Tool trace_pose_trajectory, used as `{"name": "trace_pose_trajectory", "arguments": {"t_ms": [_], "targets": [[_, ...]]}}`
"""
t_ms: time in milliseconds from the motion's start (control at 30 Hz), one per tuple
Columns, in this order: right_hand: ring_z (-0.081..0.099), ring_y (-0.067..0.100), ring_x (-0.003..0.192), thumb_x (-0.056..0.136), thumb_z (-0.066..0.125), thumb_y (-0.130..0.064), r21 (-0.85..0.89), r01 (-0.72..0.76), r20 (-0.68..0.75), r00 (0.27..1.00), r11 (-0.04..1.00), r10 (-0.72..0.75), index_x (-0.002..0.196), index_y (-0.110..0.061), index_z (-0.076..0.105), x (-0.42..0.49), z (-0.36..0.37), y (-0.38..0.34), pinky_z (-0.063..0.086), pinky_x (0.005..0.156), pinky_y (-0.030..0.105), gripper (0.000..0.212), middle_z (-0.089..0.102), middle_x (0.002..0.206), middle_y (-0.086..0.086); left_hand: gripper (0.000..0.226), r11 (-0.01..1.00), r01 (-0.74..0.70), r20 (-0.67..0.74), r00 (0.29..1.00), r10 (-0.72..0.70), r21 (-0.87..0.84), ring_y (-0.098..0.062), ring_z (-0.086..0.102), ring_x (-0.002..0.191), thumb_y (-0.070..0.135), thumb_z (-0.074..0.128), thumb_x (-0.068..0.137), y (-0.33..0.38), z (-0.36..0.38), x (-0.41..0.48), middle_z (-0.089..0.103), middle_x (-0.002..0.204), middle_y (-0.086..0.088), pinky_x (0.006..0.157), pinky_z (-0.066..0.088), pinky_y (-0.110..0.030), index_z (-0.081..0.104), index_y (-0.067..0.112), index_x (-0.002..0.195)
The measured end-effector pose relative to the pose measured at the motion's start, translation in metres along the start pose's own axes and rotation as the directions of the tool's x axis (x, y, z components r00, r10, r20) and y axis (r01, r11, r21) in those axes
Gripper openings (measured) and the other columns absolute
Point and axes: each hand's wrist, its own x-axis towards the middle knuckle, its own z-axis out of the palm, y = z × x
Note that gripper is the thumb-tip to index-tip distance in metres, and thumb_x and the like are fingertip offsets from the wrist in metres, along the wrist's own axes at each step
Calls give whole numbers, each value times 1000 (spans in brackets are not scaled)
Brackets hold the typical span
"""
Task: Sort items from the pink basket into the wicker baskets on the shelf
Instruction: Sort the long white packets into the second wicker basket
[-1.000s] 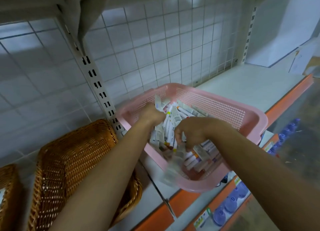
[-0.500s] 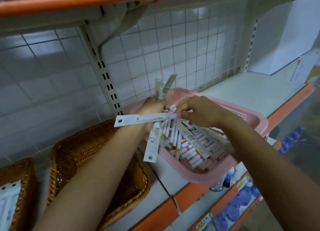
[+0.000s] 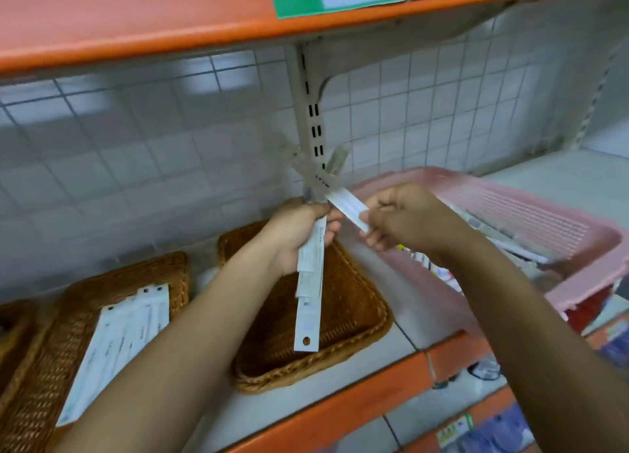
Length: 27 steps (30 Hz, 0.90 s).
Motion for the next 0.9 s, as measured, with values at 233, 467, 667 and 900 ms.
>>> {"name": "trace_pose_trajectory", "arguments": {"t_ms": [233,467,667,900], "targets": [[69,19,60,94,55,-7,177,-122,190,978,977,87,95,-1,56,-1,101,-24,58,56,25,6,69,80,21,14,996,-11,-205,979,-7,-83,-5,46,42,15,52,96,-4,-85,-47,55,57,-1,35,38,-14,61,6,90],[61,16,68,92,59,-23,119,-61,243,970,991,31,85,-8,66,3,186,-50,50,55,23,18,70,84,13,8,1000,0,-287,958,7,25,-5,42,37,5,60,90,-18,-165,-86,50,48,1,37,36,-14,59,8,83],[57,16,52,90,60,-11,-155,2,264,964,988,39,85,-5,66,15,243,-61,47,50,27,10,61,64,5,15,991,41,-424,901,-91,-126,-8,48,39,13,51,96,-21,-229,-103,53,65,-6,39,44,-15,55,6,84],[60,28,91,83,53,1,-729,173,255,966,663,28,74,-9,42,2,288,-78,47,70,32,18,59,96,12,18,968,99,-408,893,-188,-230,-14,58,43,8,37,99,-40,-266,-113,54,73,-11,41,47,-20,51,-2,101]]}}
